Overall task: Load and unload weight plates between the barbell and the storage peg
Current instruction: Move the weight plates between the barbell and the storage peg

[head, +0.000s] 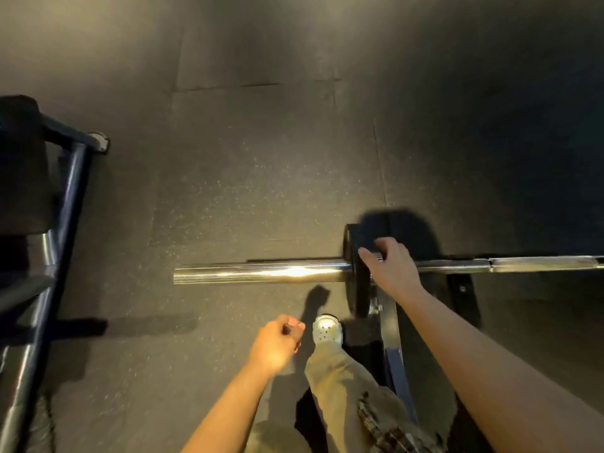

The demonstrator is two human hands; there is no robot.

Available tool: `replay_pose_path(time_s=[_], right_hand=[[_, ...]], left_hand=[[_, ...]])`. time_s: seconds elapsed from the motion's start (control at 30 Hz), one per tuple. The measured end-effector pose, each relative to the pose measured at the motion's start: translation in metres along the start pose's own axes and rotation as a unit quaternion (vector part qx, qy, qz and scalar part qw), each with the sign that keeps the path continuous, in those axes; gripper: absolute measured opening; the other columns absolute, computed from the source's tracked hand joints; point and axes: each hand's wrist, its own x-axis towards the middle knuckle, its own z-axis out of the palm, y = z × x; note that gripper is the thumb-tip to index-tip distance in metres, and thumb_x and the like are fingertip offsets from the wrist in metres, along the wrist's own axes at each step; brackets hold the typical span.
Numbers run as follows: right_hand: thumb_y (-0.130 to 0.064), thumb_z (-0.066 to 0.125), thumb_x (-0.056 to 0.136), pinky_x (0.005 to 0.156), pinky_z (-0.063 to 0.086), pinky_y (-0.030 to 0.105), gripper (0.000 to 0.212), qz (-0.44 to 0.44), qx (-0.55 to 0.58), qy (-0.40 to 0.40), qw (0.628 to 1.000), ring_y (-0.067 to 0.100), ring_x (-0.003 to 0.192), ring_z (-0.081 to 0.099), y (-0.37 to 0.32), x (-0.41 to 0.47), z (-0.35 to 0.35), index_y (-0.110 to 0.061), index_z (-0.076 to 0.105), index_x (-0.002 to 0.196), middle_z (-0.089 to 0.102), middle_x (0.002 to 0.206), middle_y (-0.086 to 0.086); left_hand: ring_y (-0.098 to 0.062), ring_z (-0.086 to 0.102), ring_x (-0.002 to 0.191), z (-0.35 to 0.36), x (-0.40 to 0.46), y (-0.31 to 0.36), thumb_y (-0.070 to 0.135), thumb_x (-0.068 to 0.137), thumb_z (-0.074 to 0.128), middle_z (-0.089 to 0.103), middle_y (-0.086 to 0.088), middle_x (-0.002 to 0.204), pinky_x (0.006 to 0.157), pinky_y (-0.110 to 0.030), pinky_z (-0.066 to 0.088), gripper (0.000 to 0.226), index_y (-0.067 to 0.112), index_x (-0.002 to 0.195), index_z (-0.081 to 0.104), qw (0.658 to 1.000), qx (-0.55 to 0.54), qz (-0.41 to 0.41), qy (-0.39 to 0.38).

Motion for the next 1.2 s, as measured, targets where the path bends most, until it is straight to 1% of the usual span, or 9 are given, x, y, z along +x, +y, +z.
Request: replay_pose_path(time_s=[0.1, 0.23, 0.37, 0.57, 0.63, 0.8, 0.9, 1.03, 1.2], right_hand=[[-0.042, 0.057, 0.093, 0.096, 0.040, 0.032, 0.060, 0.012, -0.005, -0.042, 0.999, 0.022, 0.125, 0.048, -0.005, 0.021, 0.004, -0.017, 0.036, 0.144, 0.044, 0.142, 0.006], [-0.042, 0.059, 0.093, 0.094, 0.042, 0.033, 0.064, 0.020, 0.014, -0.062, 0.998, 0.022, 0.120, 0.052, -0.011, 0.037, 0.014, -0.018, 0.032, 0.145, 0.049, 0.138, 0.005], [-0.027, 0.061, 0.093, 0.093, 0.051, 0.037, 0.066, 0.060, 0.080, -0.069, 0.993, 0.023, 0.110, 0.058, -0.016, 0.051, 0.029, -0.022, 0.024, 0.147, 0.054, 0.130, 0.006], [-0.015, 0.058, 0.093, 0.091, 0.052, 0.036, 0.061, 0.058, 0.088, -0.050, 0.993, 0.020, 0.104, 0.059, -0.016, 0.069, 0.038, -0.019, 0.028, 0.147, 0.055, 0.121, 0.002], [-0.015, 0.057, 0.094, 0.085, 0.051, 0.029, 0.060, 0.056, 0.095, -0.064, 0.992, 0.015, 0.097, 0.059, -0.015, 0.069, 0.034, -0.020, 0.029, 0.146, 0.055, 0.112, -0.005], [-0.012, 0.060, 0.092, 0.075, 0.050, 0.022, 0.061, 0.043, 0.094, -0.056, 0.993, 0.013, 0.089, 0.061, -0.015, 0.061, 0.037, -0.019, 0.031, 0.145, 0.056, 0.109, -0.003], [-0.011, 0.060, 0.092, 0.069, 0.042, 0.012, 0.063, 0.061, 0.116, -0.043, 0.990, 0.003, 0.080, 0.051, -0.017, 0.064, 0.036, -0.018, 0.029, 0.147, 0.049, 0.108, -0.007], [-0.012, 0.060, 0.092, 0.085, 0.045, 0.024, 0.065, 0.074, 0.113, -0.038, 0.990, 0.013, 0.098, 0.055, -0.019, 0.066, 0.036, -0.017, 0.028, 0.148, 0.056, 0.122, 0.002], [-0.014, 0.060, 0.092, 0.076, 0.047, 0.024, 0.061, 0.059, 0.081, -0.046, 0.994, 0.018, 0.096, 0.061, -0.015, 0.071, 0.040, -0.018, 0.030, 0.145, 0.052, 0.104, -0.004]], left_hand=[[-0.011, 0.059, 0.069, 0.015, 0.010, 0.015, 0.025, 0.099, 0.051, 0.060, 0.003, 0.077, 0.062, -0.014, 0.046, 0.010, 0.018, 0.095, 0.057, 0.999, -0.009, -0.035, -0.024], [-0.022, 0.062, 0.098, 0.043, 0.024, 0.020, 0.037, 0.100, 0.045, 0.065, 0.000, 0.100, 0.085, -0.031, 0.048, 0.022, 0.020, 0.110, 0.056, 0.997, 0.045, -0.043, -0.048], [-0.023, 0.065, 0.086, 0.066, 0.037, 0.040, 0.039, 0.100, 0.044, 0.064, -0.006, 0.092, 0.077, -0.034, 0.054, 0.021, 0.021, 0.104, 0.053, 0.973, -0.170, -0.152, -0.031], [-0.044, 0.061, 0.097, 0.085, 0.064, 0.077, 0.044, 0.099, 0.048, 0.061, -0.029, 0.100, 0.093, -0.055, 0.050, 0.038, 0.006, 0.094, 0.050, 0.719, -0.582, -0.369, -0.094], [-0.042, 0.062, 0.091, 0.100, 0.081, 0.079, 0.048, 0.096, 0.050, 0.061, -0.027, 0.099, 0.079, -0.050, 0.056, 0.043, 0.006, 0.103, 0.053, 0.688, -0.605, -0.391, -0.082], [-0.021, 0.060, 0.067, 0.125, 0.106, 0.078, 0.062, 0.089, 0.052, 0.064, -0.013, 0.078, 0.047, -0.022, 0.048, 0.064, 0.003, 0.112, 0.063, 0.736, -0.526, -0.419, -0.077], [-0.020, 0.057, 0.066, 0.120, 0.105, 0.075, 0.059, 0.091, 0.051, 0.062, -0.013, 0.078, 0.047, -0.023, 0.047, 0.058, 0.003, 0.103, 0.061, 0.758, -0.502, -0.409, -0.071], [-0.020, 0.057, 0.070, 0.117, 0.107, 0.072, 0.058, 0.088, 0.056, 0.062, -0.012, 0.078, 0.049, -0.023, 0.046, 0.055, 0.005, 0.100, 0.064, 0.775, -0.487, -0.395, -0.080], [-0.020, 0.058, 0.061, 0.131, 0.115, 0.064, 0.054, 0.089, 0.058, 0.063, -0.008, 0.058, 0.049, -0.022, 0.046, 0.049, 0.005, 0.089, 0.067, 0.746, -0.523, -0.405, -0.077]])
